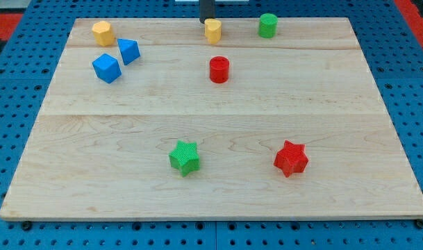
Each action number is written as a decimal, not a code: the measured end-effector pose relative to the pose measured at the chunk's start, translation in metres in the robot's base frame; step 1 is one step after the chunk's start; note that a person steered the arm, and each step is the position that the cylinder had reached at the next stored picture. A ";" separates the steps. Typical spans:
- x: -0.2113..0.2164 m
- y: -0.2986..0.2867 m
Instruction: Place the green circle horizontally at right side of the red circle
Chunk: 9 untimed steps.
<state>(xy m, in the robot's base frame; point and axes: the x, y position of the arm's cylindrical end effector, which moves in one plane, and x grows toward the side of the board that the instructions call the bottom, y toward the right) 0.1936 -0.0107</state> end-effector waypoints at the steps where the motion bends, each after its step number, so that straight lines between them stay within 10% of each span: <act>1: 0.000 0.000; 9: 0.061 0.216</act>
<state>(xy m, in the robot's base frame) 0.2545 0.2057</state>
